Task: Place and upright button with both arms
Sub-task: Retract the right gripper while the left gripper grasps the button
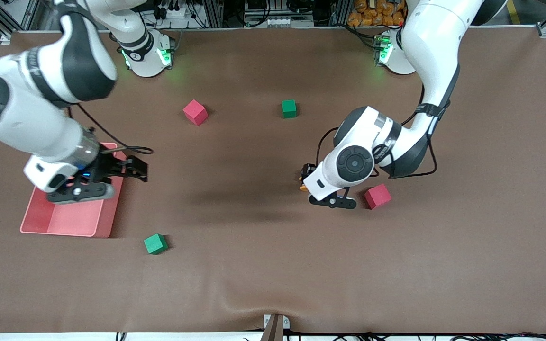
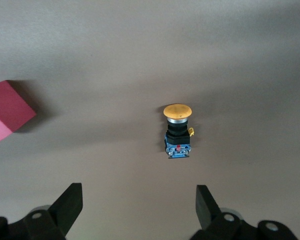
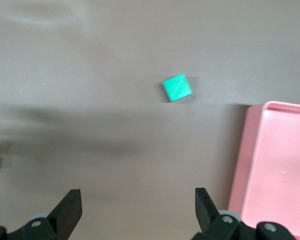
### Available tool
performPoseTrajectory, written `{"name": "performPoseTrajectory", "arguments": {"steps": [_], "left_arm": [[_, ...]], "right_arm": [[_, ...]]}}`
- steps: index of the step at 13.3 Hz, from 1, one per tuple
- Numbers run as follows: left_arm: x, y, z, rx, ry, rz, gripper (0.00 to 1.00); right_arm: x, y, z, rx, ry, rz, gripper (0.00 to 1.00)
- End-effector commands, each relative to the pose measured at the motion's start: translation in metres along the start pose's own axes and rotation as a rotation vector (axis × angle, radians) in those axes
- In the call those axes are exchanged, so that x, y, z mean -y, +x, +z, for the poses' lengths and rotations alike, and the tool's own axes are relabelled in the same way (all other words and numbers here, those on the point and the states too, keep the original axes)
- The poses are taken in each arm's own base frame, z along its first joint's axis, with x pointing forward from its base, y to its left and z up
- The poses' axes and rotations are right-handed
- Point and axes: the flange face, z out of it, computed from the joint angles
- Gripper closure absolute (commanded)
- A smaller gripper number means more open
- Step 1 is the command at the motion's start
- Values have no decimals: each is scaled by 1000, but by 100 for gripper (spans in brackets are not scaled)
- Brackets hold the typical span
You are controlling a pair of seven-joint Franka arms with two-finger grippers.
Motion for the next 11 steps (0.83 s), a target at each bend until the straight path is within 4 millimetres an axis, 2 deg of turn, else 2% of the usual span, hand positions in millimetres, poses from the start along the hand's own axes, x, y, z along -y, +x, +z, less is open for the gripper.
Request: {"name": "performPoseTrajectory", "arguments": {"steps": [1, 2, 4, 6, 7, 8, 9, 10, 11], "left_arm": [[-9, 13, 9, 13, -113, -9, 0], [-13, 16, 22, 16, -133, -24, 0], [-43, 9, 46, 30, -114, -44, 0], [-54, 10, 78, 45, -90, -30, 0], [-54, 11, 89, 49, -69, -9, 0], [-51, 13, 96, 52, -56, 50, 0], [-49, 14, 99, 55, -57, 102, 4], [-47, 14, 103, 59, -55, 114, 15], [-48, 14, 105, 62, -54, 115, 18]], "right_arm": [[-49, -11, -23, -16, -10, 30, 0], [-65, -13, -27, -9, -4, -2, 0], [-100, -25, -52, -19, -4, -19, 0], [-120, -46, -71, 36, -8, -6, 0], [-133, -60, -84, 68, -10, 27, 0], [-151, -72, -88, 123, -6, 67, 0], [-153, -81, -103, 146, -7, 77, 0], [-162, -89, -118, 143, -8, 96, 0], [-167, -94, -135, 128, -18, 103, 0]]}}
